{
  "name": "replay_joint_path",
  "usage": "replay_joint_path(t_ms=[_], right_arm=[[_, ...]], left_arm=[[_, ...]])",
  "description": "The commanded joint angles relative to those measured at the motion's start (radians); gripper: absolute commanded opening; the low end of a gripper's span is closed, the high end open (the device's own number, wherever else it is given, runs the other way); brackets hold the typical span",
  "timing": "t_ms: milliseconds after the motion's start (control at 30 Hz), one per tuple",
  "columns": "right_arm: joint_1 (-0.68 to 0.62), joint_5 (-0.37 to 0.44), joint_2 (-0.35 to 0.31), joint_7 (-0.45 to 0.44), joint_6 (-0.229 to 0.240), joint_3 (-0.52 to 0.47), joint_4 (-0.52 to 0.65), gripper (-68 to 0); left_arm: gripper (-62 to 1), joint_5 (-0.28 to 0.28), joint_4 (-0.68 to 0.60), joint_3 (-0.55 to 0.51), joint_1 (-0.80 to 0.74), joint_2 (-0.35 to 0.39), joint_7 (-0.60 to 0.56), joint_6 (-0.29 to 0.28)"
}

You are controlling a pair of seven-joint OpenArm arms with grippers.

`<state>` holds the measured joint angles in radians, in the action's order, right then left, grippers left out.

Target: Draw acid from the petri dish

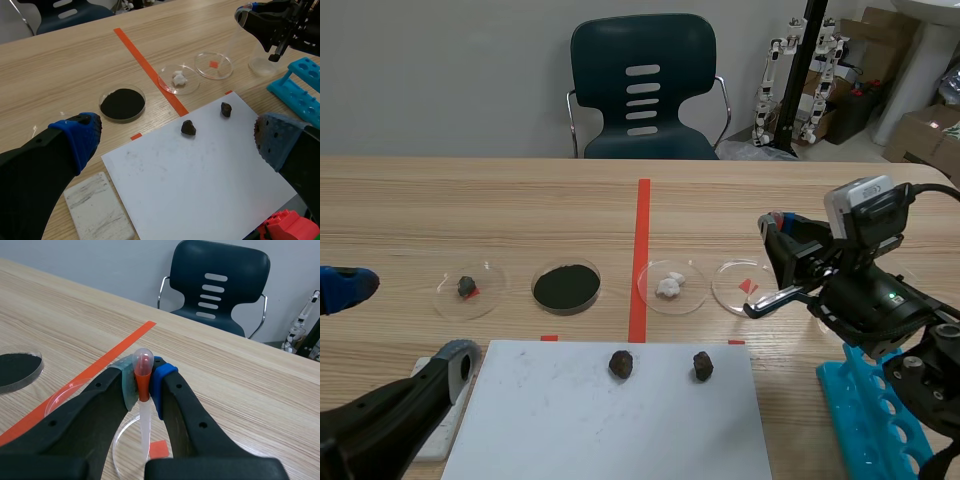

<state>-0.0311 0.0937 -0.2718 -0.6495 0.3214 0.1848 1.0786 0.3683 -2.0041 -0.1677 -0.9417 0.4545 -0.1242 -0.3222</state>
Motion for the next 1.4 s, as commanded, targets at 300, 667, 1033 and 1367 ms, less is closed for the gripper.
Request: replay_joint_path(t_ms=[300, 667, 1033, 1367], right_arm=[[0.014, 0.012, -0.002, -0.015, 0.0, -0.007, 0.006, -62.0], [0.014, 0.016, -0.002, -0.016, 0.0, -0.007, 0.006, -62.0], [0.014, 0.016, -0.002, -0.02, 0.001, -0.007, 0.006, -62.0], [0.014, 0.016, -0.002, -0.023, 0.001, -0.007, 0.006, -62.0]], left_arm=[[1.4, 0.01, -0.006, 0.005, -0.003, -0.005, -0.014, -0.002], [1.4, 0.01, -0.006, 0.005, -0.003, -0.005, -0.014, -0.002], [1.4, 0.01, -0.006, 0.005, -0.003, -0.005, -0.014, -0.002], [1.4, 0.01, -0.006, 0.005, -0.003, -0.005, -0.014, -0.002]])
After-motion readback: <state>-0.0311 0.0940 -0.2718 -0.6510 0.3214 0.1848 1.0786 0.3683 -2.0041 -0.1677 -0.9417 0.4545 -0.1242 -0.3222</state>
